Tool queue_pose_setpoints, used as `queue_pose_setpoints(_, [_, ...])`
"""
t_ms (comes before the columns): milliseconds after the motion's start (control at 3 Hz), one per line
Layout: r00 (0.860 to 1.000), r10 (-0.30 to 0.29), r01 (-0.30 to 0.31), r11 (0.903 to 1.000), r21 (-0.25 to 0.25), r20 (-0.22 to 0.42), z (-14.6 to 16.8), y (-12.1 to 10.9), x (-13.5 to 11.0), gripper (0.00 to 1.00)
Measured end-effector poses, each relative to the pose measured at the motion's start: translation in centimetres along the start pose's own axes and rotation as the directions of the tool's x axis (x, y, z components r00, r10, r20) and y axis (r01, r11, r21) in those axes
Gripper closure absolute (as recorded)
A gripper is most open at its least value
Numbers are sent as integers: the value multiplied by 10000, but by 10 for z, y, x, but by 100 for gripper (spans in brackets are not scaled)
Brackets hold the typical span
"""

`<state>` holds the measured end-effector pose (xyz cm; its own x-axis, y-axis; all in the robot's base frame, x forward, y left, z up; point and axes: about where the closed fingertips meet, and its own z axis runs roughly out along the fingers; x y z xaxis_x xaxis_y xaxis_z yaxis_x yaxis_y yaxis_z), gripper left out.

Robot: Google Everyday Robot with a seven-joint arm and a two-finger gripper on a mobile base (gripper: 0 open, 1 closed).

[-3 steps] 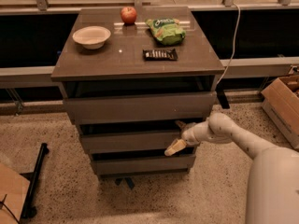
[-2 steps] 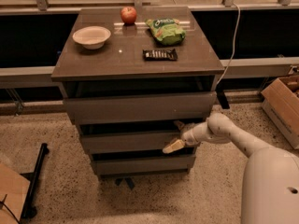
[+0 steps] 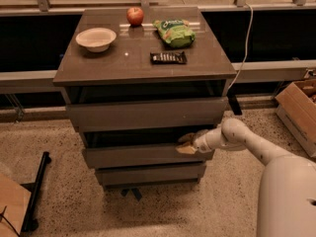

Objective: Open middle drawer

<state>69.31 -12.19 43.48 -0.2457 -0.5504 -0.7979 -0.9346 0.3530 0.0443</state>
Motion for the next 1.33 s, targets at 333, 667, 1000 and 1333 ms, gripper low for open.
queue_pose_setpoints(333, [10000, 0, 0, 10000, 0, 0, -3, 0, -4, 60])
queue_pose_setpoints(667, [10000, 0, 0, 10000, 0, 0, -4, 0, -5, 32])
queue_pose_setpoints(1000, [10000, 0, 0, 10000, -2, 0, -3, 0, -5, 9])
queue_pose_setpoints(1333, [10000, 0, 0, 10000, -39, 3, -1, 1, -5, 0])
